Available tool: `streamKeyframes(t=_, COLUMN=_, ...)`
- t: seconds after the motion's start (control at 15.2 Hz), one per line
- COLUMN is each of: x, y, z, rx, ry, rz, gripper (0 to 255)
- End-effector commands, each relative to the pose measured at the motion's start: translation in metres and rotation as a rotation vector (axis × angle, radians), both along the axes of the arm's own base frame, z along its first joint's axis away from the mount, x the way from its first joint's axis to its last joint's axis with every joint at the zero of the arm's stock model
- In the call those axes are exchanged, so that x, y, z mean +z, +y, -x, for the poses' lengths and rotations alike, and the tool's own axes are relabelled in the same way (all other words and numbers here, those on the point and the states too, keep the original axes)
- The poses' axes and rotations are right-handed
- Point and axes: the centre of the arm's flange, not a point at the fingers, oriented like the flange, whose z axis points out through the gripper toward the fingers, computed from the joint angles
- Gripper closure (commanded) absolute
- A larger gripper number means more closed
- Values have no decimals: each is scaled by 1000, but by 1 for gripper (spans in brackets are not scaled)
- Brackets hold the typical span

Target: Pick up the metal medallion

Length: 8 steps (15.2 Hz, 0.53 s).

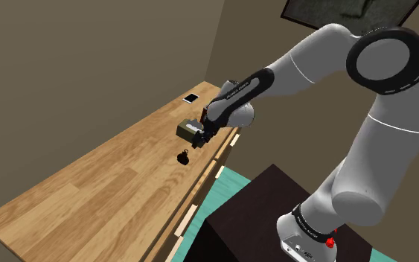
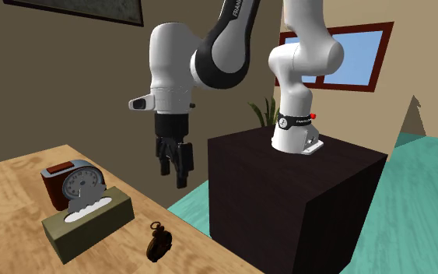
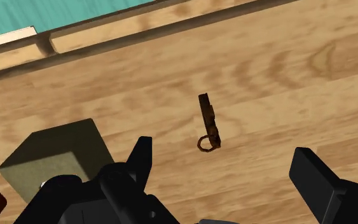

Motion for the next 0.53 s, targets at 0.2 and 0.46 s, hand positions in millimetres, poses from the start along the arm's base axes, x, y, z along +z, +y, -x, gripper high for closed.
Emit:
streamKeyframes(t=0.2, x=-54, y=13, z=-32, rx=11, ry=-18, rz=-34, gripper=0)
streamKeyframes(t=0.46, x=-84, y=20, z=-48, rx=17, ry=-27, rz=-50, gripper=0)
